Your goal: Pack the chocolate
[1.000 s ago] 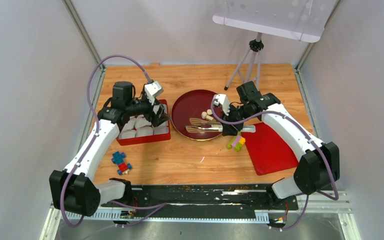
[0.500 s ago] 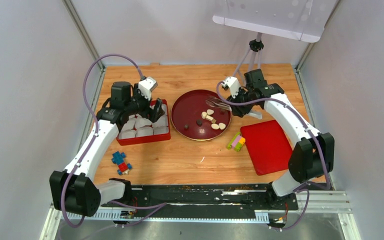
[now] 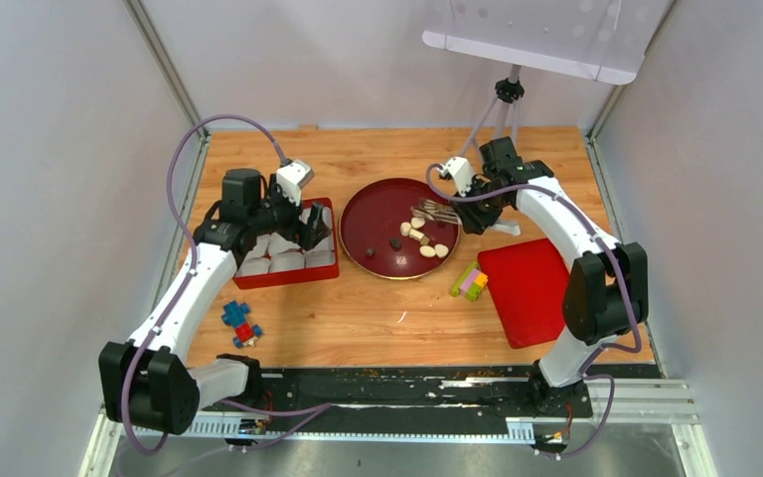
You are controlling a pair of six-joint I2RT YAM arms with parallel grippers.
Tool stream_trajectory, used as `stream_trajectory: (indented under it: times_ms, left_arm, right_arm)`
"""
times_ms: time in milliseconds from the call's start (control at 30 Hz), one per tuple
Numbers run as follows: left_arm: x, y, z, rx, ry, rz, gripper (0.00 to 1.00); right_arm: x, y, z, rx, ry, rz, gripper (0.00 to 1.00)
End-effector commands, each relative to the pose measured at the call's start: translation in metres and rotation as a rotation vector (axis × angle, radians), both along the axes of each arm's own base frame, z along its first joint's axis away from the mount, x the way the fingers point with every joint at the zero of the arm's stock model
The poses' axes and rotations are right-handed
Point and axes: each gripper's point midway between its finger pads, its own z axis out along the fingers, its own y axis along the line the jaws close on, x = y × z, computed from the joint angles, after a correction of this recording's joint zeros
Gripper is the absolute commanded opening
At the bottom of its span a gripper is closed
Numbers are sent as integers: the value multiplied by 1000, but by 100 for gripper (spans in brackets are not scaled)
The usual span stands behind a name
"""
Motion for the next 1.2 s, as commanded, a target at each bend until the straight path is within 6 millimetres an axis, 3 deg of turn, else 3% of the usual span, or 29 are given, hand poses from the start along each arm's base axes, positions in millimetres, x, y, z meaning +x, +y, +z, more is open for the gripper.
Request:
stream_trajectory:
  times_ms: [0,500,700,1033,1167]
  left_arm:
    - [-1,-4,16,-39,-60,-14,100]
    - [-3,-2,11,-41,-58,-15,100]
    - [-2,-3,12,-50,-61,-14,100]
    - [-2,-3,11,-54,-59,-16,100]
    - [-2,-3,11,-59,-60,-13,100]
  right_arm:
    - [11,10,12,31,-30,40,39]
    - [1,15,-2,51,42,56,44]
    - [6,4,-13,-10,31,21,43]
    - [6,9,-23,-12,77,52,44]
    - [7,14,-25,-3,77,63,33]
